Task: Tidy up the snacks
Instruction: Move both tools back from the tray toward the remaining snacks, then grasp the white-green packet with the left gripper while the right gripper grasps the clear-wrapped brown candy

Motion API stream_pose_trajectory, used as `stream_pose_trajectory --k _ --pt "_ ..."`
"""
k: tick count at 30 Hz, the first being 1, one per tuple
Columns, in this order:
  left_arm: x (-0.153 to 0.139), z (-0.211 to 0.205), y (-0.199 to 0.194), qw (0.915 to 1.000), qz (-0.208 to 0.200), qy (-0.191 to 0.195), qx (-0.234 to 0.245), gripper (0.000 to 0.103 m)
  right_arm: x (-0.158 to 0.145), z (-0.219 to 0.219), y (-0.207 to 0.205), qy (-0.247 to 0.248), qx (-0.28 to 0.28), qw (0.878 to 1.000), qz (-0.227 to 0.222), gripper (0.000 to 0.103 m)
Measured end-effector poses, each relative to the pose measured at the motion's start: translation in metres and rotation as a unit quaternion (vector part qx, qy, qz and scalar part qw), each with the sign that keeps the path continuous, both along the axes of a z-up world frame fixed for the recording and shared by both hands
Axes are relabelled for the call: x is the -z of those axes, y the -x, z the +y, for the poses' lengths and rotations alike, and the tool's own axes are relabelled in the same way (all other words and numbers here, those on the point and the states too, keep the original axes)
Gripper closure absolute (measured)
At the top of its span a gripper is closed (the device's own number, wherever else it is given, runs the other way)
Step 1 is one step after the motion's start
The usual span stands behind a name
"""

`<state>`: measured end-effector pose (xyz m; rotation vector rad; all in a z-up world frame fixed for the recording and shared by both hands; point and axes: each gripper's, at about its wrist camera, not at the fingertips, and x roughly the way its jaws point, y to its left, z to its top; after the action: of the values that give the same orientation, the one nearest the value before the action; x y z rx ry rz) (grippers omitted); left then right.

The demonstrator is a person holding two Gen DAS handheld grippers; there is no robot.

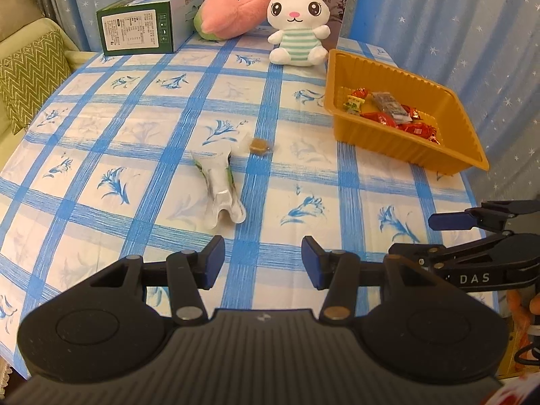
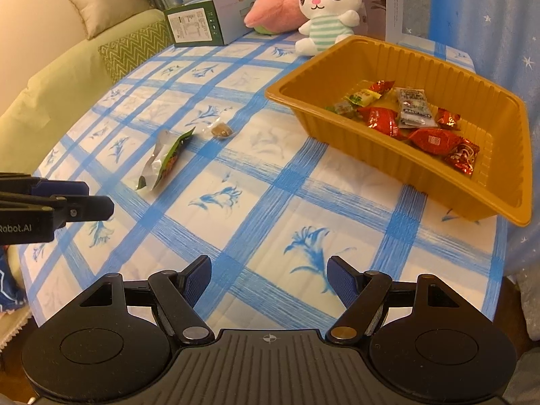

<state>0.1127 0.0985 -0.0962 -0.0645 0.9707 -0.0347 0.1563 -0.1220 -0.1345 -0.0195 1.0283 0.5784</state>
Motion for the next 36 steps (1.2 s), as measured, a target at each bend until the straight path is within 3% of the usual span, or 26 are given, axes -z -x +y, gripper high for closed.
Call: stream_pose_trajectory --k 13,36 --pt "0.008 0.017 -0.023 0.9994 -0.012 -0.015 0.029 0.056 -0.010 0.019 0.000 -0.016 0.047 0.998 -0.029 0.028" --pt "0.055 0.037 -0.102 0.9996 0.014 -0.021 0.014 0.057 0.001 0.062 -0.035 -0.040 0.067 0.995 -0.064 0.028"
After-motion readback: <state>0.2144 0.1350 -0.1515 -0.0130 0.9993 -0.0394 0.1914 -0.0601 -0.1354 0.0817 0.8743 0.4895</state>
